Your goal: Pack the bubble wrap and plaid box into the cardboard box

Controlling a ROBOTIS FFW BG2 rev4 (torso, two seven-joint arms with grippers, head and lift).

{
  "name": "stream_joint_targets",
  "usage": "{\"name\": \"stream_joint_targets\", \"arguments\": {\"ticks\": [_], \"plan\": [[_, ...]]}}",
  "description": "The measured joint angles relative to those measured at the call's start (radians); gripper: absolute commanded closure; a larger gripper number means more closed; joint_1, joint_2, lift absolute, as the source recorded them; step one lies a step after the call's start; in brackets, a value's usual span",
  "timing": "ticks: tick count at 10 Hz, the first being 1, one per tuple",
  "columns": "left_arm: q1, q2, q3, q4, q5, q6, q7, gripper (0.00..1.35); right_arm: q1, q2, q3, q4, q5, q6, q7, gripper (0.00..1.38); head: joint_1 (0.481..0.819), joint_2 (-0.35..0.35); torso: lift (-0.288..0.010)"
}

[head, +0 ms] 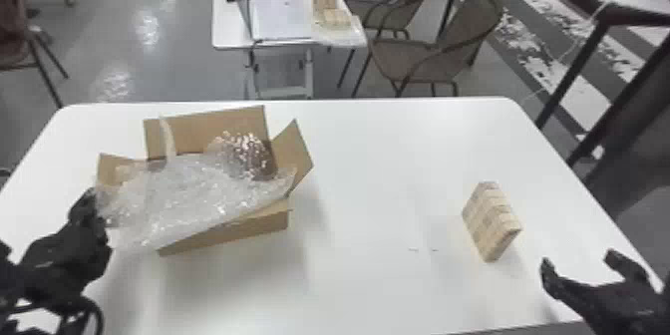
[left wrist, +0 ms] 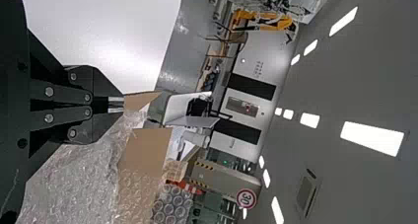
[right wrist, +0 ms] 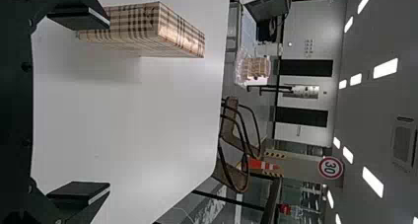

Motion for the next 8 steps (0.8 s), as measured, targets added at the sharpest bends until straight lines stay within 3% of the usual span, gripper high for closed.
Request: {"name": "stream_joint_targets", "arguments": {"ticks": [5,8], "plan": [[-0.009,0.000,-0.008,0.006,0.000,0.002,0.000,1.20,-0.080,0.000,0.009,0.062,0.070,0.052,0.089,0.14,0.695,-0.075,-0.120],[-0.011,0.000,-0.011,0.008,0.000,0.002,0.000,1.20,-0.117,0.000,0.068,0.096,0.086,0.081,0.101,0.14,0.695,-0.032,-0.120]]}}
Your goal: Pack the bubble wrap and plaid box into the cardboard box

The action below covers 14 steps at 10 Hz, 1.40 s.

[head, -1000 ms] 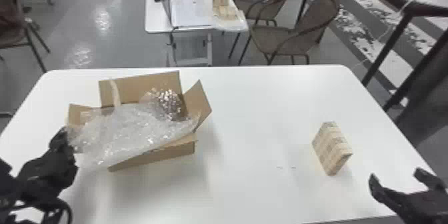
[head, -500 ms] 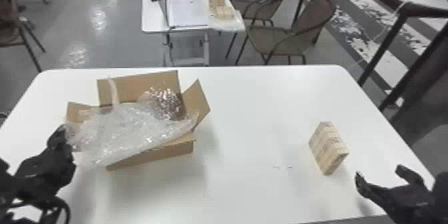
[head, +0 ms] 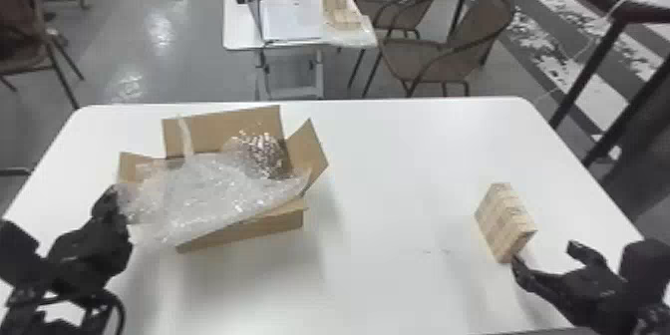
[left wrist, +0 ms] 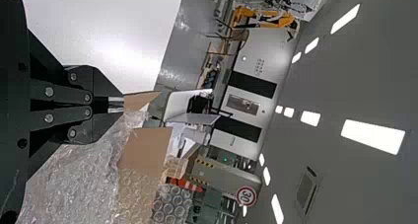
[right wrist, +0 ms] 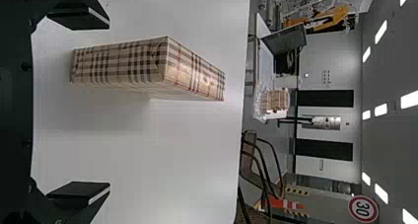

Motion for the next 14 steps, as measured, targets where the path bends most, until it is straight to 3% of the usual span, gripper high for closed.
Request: {"name": "stream_joint_targets", "arguments": {"ticks": [4,6,7,8,9,14], "plan": [[0.000,0.000,-0.004,0.005,0.008,-0.001,0.000,1.20,-0.051,0.000,0.028,0.029,0.043,-0.009,-0.029,0.18,0.695,-0.025,-0.120],[0.000,-0.001,-0.006,0.007,0.010,-0.002,-0.001,1.20,-0.066,0.000,0.035,0.054,0.053,-0.015,-0.055,0.53,0.695,-0.028,-0.120],[0.000,-0.002,-0.006,0.008,0.011,-0.002,-0.001,1.21,-0.081,0.000,0.038,0.079,0.055,-0.022,-0.055,0.64,0.695,-0.027,-0.120],[0.000,-0.001,-0.007,0.008,0.012,-0.002,-0.001,1.21,-0.100,0.000,0.044,0.106,0.056,-0.025,-0.054,0.89,0.695,-0.023,-0.120],[-0.002,-0.001,-0.008,0.010,0.013,-0.002,-0.001,1.20,-0.112,0.000,0.054,0.125,0.050,-0.032,-0.055,0.97,0.695,-0.015,-0.120],[-0.001,-0.002,-0.009,0.011,0.015,-0.005,-0.001,1.20,-0.104,0.000,0.074,0.109,0.009,-0.045,-0.055,1.02,0.695,0.000,-0.120]]}}
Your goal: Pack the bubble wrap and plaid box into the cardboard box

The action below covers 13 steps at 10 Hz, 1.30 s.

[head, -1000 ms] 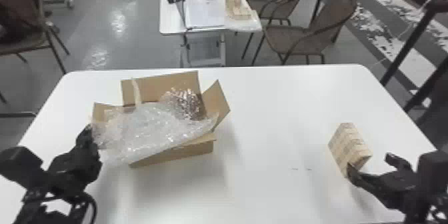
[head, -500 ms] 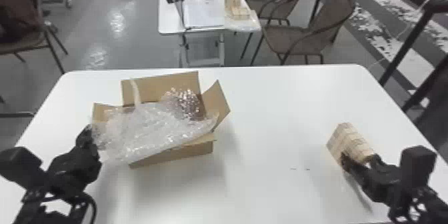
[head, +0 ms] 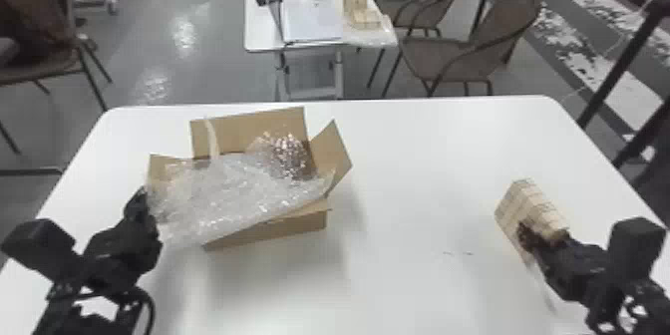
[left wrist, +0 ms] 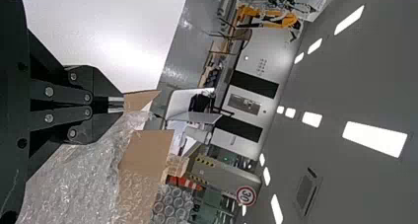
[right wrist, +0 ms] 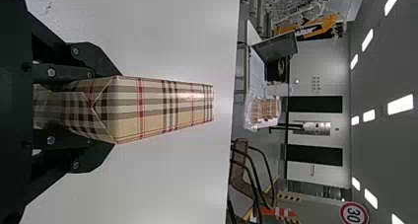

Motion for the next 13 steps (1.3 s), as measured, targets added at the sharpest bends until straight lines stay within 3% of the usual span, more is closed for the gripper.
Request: {"name": "stream_joint_targets", "arguments": {"ticks": [4,6,7,9,10,11,13], "plan": [[-0.004,0.000,-0.004,0.004,0.001,0.000,-0.002,1.20,-0.011,0.000,0.111,-0.190,-0.131,0.043,-0.001,1.02,0.695,0.071,-0.120],[-0.009,0.000,-0.010,0.010,0.002,0.000,-0.002,1.20,-0.064,0.000,0.196,-0.267,-0.226,0.166,0.001,1.02,0.695,0.115,-0.120],[-0.012,0.000,-0.014,0.012,0.003,0.000,-0.002,1.21,-0.101,-0.015,0.253,-0.268,-0.299,0.234,0.009,1.02,0.695,0.159,-0.120],[-0.021,0.001,-0.020,0.018,0.003,0.003,-0.003,1.20,-0.179,-0.080,0.353,-0.234,-0.435,0.323,0.056,1.02,0.695,0.227,-0.120],[-0.025,0.001,-0.023,0.021,0.003,0.005,-0.004,1.20,-0.223,-0.081,0.375,-0.200,-0.464,0.374,0.139,1.02,0.695,0.243,-0.120],[-0.029,0.002,-0.026,0.023,0.003,0.008,-0.005,1.20,-0.269,-0.064,0.391,-0.143,-0.489,0.410,0.224,1.02,0.695,0.273,-0.120],[-0.038,0.007,-0.035,0.030,0.004,0.009,-0.006,1.20,-0.334,-0.028,0.428,-0.051,-0.531,0.452,0.292,1.02,0.695,0.312,-0.120]]}}
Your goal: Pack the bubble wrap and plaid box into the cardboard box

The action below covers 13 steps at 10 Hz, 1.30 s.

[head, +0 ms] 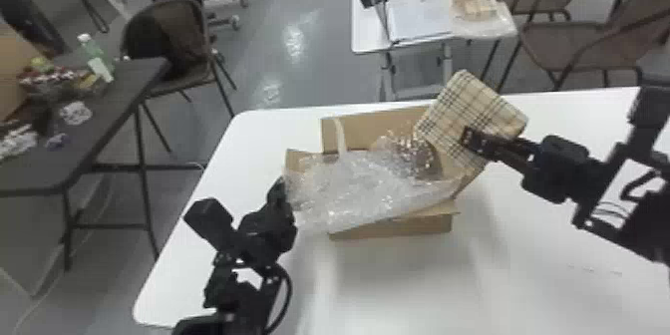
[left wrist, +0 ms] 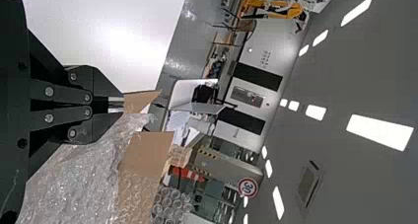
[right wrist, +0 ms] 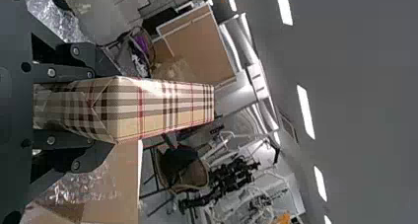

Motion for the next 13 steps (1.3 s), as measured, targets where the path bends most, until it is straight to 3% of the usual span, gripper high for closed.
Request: {"name": "stream_joint_targets", "arguments": {"ticks": [4,8,9,10,11,13], "plan": [[-0.013,0.002,-0.014,0.007,0.001,0.006,0.000,1.20,-0.111,0.003,0.120,0.193,-0.132,0.034,0.099,1.02,0.695,0.350,-0.120],[-0.028,0.003,-0.035,0.009,0.008,0.008,0.000,1.21,-0.204,0.016,0.195,0.371,-0.113,0.023,0.150,1.02,0.695,0.350,-0.120],[-0.030,0.003,-0.038,0.009,0.010,0.009,0.000,1.20,-0.218,0.018,0.212,0.393,-0.100,0.023,0.159,0.89,0.695,0.350,-0.120],[-0.031,0.003,-0.039,0.009,0.011,0.009,0.000,1.20,-0.228,0.019,0.217,0.397,-0.072,0.028,0.161,0.65,0.695,0.350,-0.120],[-0.031,0.004,-0.039,0.008,0.012,0.008,0.000,1.20,-0.230,0.019,0.216,0.391,-0.041,0.034,0.159,0.55,0.695,0.350,-0.120],[-0.031,0.004,-0.038,0.006,0.015,0.006,0.000,1.20,-0.217,0.019,0.186,0.341,0.049,0.053,0.127,0.51,0.695,0.350,-0.120]]}}
